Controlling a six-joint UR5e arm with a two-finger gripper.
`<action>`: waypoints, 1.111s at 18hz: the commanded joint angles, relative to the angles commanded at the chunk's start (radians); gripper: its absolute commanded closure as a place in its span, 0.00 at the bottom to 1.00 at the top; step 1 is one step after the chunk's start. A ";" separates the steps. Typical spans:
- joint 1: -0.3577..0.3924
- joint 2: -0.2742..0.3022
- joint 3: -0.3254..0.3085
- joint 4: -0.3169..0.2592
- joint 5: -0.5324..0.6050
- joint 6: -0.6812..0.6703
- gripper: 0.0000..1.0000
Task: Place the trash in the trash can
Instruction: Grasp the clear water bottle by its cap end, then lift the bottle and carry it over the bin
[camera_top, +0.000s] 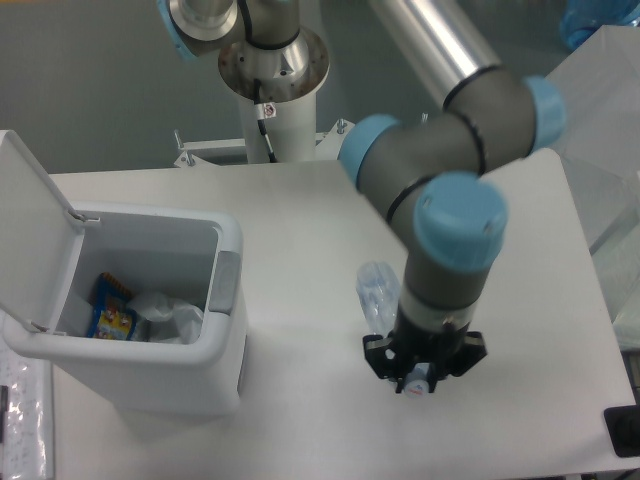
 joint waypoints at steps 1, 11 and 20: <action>0.005 0.017 0.000 0.012 -0.038 0.000 0.94; 0.057 0.127 0.011 0.058 -0.442 0.021 0.95; 0.052 0.190 0.000 0.094 -0.706 0.018 0.94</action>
